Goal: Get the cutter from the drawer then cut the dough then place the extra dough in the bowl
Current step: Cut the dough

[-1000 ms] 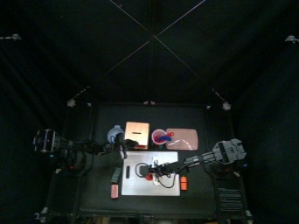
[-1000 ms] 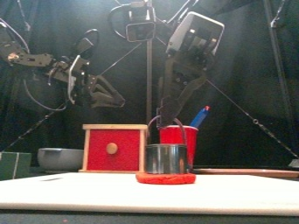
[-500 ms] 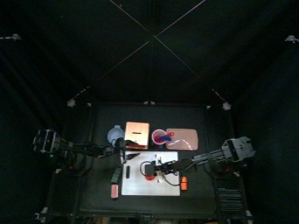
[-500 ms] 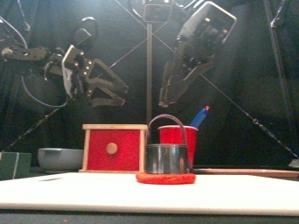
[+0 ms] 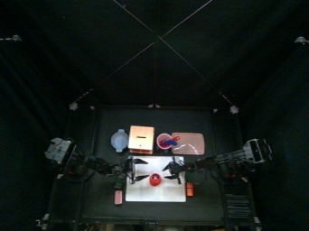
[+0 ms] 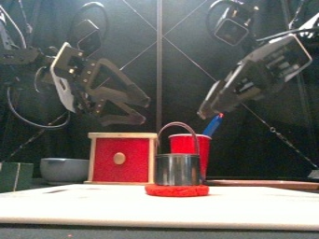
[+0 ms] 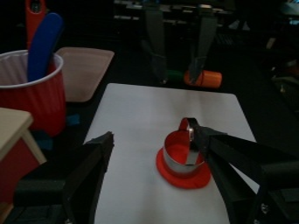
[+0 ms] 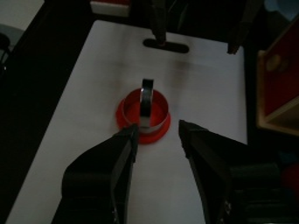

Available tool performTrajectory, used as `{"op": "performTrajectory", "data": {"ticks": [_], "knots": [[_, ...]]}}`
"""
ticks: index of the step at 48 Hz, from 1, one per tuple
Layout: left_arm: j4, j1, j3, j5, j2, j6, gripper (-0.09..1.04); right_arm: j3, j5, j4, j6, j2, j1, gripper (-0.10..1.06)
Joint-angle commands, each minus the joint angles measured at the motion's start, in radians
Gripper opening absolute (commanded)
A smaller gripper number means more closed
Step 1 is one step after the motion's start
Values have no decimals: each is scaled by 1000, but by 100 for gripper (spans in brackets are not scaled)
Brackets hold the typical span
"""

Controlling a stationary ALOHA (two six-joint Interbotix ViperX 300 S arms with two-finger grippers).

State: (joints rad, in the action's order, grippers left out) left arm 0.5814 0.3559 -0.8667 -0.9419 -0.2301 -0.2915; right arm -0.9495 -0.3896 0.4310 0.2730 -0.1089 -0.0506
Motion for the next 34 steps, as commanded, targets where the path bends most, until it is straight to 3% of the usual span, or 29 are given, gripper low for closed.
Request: {"op": "performTrajectory", "data": {"ticks": [1,17,23,28,34], "knots": [[54,32,72,-12,-41,-23,104,14,-78,3,-5,29,12,79],[63,35,89,-6,-67,-26,104,55,-224,8,-11,164,15,79],[61,35,92,-8,-69,-32,103,72,-230,-2,-44,186,15,79],[63,35,94,-8,-74,-32,99,78,-230,-21,-83,183,14,79],[61,35,91,-6,-74,-32,93,81,-225,-74,-86,175,14,79]]}}
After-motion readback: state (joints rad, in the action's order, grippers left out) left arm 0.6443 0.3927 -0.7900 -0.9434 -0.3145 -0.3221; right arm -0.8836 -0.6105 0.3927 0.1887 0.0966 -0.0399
